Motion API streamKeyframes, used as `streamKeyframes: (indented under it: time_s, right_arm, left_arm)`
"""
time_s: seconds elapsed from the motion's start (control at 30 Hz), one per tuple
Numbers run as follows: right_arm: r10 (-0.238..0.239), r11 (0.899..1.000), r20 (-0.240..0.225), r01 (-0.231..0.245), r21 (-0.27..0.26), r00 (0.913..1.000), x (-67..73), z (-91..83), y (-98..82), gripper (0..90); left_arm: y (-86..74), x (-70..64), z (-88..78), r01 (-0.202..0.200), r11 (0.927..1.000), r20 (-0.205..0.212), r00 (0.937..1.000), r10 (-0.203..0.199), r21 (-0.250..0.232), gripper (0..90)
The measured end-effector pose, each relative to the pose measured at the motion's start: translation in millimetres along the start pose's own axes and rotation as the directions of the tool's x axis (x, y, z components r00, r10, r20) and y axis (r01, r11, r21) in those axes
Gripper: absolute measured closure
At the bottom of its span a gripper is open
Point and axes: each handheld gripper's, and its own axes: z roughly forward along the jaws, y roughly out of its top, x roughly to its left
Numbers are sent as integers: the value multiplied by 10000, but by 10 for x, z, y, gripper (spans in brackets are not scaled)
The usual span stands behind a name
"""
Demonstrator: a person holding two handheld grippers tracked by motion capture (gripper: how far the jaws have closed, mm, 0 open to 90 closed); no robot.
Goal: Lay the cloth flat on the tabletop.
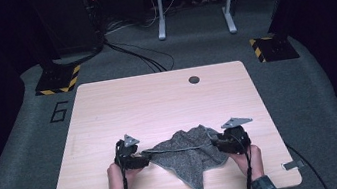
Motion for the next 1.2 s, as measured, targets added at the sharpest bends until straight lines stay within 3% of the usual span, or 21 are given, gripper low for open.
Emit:
streamKeyframes:
  time_s: [0.03,0.07,0.13,0.17,0.27,0.3,0.33,0.37,0.57,0.73,0.83,1.2]
  right_arm:
    - [-31,10000,-73,32,73,10000,-21,56,42,607]
    - [-10,9998,-100,12,205,9999,-43,120,72,602]
    - [56,9992,-63,-54,403,10000,-59,185,93,599]
    - [210,9961,-45,-206,857,9998,-83,328,106,593]
    - [238,9929,-75,-228,1168,9997,-85,413,92,599]
    - [233,9920,-103,-219,1244,9997,-72,443,77,608]
    - [218,9912,-98,-203,1306,9997,-63,459,67,619]
    - [104,9907,-39,-98,1357,9999,-48,477,49,636]
    - [22,9926,274,-55,1216,9996,-38,469,24,777]
    - [42,9956,419,-82,937,9991,-43,446,5,877]
    - [44,9970,472,-80,769,9989,-45,398,1,888]
    - [233,9997,570,-233,5,9981,-107,123,-6,893]
  left_arm:
    - [-2,13,-1,-131,9998,40,9999,130,139,317]
    - [-8,8,14,52,10000,44,10000,-53,78,325]
    - [-12,15,21,8,9999,63,10000,-8,126,343]
    - [-22,15,29,-14,9999,1,10000,14,106,361]
    - [-27,14,22,-156,9998,-8,9999,156,142,393]
    - [-30,-2,27,-36,10000,-95,9999,37,53,408]
    - [-28,1,18,-307,9993,-167,9994,310,189,421]
    - [-31,-13,25,-233,9997,-194,9995,234,62,439]
    - [-33,-70,30,-592,9982,-210,9980,592,-11,565]
    - [-28,-81,48,-606,9979,-107,9981,604,-213,726]
    - [-24,-80,56,-611,9978,-42,9981,610,-253,812]
    - [-17,-80,-19,-711,9956,-148,9974,703,-611,848]
